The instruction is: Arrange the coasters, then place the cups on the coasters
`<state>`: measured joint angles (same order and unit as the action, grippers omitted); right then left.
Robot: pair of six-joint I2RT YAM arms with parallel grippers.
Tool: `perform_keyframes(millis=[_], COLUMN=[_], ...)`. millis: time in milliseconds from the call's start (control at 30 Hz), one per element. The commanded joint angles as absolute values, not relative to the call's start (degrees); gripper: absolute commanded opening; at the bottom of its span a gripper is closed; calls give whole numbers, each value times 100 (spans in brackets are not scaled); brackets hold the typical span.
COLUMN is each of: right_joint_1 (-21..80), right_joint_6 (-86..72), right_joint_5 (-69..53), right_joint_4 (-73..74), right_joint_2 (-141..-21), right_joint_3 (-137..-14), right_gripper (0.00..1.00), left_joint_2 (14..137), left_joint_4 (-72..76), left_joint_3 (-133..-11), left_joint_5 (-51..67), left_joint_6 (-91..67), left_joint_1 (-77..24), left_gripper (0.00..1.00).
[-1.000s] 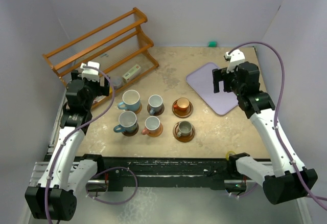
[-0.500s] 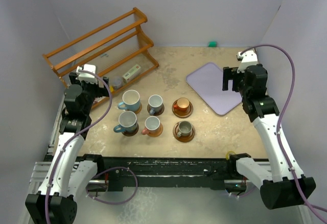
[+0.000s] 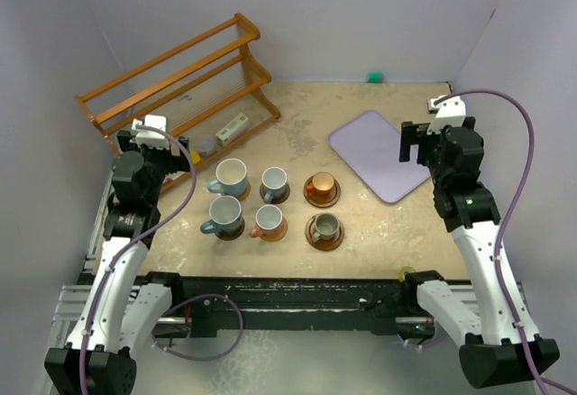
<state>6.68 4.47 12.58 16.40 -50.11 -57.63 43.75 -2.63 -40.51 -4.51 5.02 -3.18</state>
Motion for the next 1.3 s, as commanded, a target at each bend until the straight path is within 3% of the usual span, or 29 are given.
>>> perform_keyframes(millis=[0, 567, 1267], right_joint_1=[650, 635, 640], right_joint_6=[554, 544, 684], right_joint_5=[1371, 1413, 1456], right_joint_4=[1358, 1682, 1424], right_joint_2=[-4926, -4706, -4342], right_joint_3=[-5783, -5637, -5194], right_gripper=[100, 100, 100], left_joint_2=[4135, 4458, 4121], left_joint_4=[-169, -192, -54], left_joint_3=[-4204, -4570, -4171], left_joint_5=[-606, -592, -915], left_joint_6=[588, 555, 395], left_joint_1=[-281, -281, -286], left_gripper=[95, 95, 95])
